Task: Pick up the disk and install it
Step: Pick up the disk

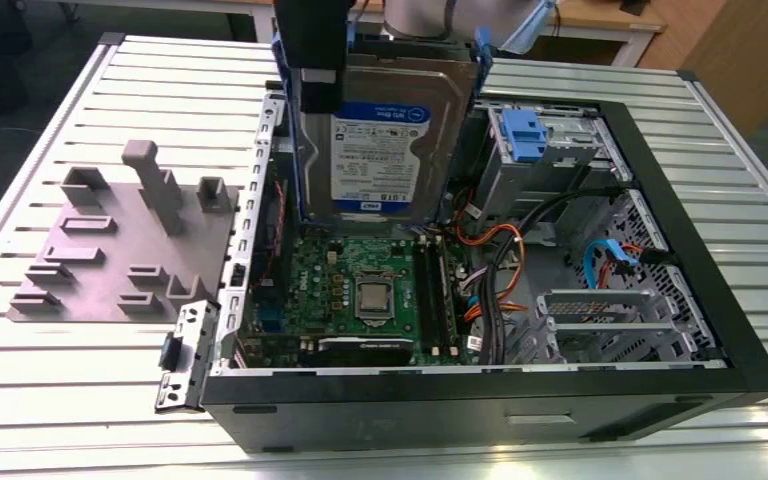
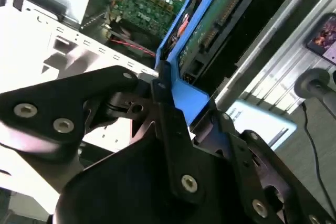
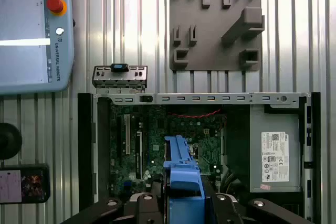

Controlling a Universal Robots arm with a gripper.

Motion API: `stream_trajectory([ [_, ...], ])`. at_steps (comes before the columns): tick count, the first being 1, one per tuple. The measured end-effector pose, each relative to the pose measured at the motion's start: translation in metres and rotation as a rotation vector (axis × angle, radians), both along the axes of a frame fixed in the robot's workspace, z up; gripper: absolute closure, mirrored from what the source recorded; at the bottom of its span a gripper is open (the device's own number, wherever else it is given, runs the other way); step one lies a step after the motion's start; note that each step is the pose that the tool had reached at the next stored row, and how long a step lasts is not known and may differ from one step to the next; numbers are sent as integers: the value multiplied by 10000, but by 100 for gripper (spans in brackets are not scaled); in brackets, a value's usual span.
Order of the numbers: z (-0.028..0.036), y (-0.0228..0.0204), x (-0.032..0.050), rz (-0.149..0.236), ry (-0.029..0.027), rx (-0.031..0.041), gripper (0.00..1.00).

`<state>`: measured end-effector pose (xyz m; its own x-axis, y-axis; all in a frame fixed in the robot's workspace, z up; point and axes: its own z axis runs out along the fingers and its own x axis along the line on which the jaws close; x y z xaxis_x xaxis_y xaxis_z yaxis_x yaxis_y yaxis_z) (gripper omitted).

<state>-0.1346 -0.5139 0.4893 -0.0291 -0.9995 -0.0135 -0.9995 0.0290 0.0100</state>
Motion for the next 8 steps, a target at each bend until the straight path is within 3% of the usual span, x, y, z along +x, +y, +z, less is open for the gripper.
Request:
stream_trajectory([
  [2,-7,22,-1,1,-3,3,64],
  [4,-14,78,-1,2,-5,9,64],
  [8,-9,79,0,3,-1,-7,64],
])
